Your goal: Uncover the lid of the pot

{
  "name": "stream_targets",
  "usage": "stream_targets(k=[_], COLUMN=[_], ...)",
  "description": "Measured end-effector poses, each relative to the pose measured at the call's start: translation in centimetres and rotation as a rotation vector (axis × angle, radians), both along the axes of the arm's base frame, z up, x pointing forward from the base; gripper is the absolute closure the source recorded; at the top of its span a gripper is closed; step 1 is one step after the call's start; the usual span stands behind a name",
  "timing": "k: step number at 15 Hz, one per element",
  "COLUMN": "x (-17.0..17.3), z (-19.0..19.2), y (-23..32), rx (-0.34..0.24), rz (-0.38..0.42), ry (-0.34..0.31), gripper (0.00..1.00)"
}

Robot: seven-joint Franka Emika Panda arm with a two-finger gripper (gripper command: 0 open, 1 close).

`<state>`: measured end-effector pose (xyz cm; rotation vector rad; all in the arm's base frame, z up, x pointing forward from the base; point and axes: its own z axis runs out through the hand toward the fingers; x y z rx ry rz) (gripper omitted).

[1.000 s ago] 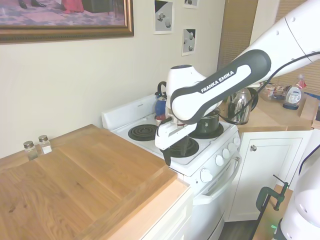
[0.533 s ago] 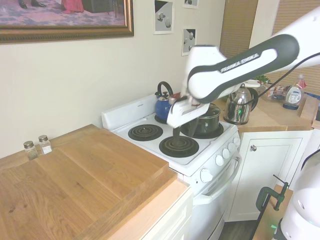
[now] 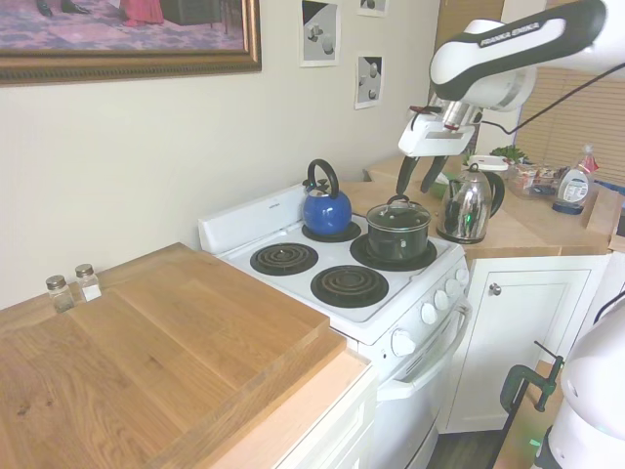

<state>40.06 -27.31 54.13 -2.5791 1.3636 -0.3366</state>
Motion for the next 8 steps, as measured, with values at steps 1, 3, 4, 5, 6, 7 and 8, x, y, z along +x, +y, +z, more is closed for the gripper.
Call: stream_targets(k=[1,3,4,5,6,7,8], x=[1.4,3.4,4.0,4.3,4.9,5.8,6.9], z=[-0.2,0.6,1.2,1.7,1.9,1.7,1.1], y=[-1.1,-3.5,-4.8,-6.0,-6.8,-7.4,-7.9], rx=[0.0,-0.03,-0.049,-0.063,-0.071,-0.075,-0.077], rz=[0.063,0.185,0.233,0.271,0.299,0.322,0.34], ry=[0.024,0.059,0.071,0.082,0.094,0.114,0.137], gripper=[0.0,0.0,0.0,0.0,0.0,0.0,0.0])
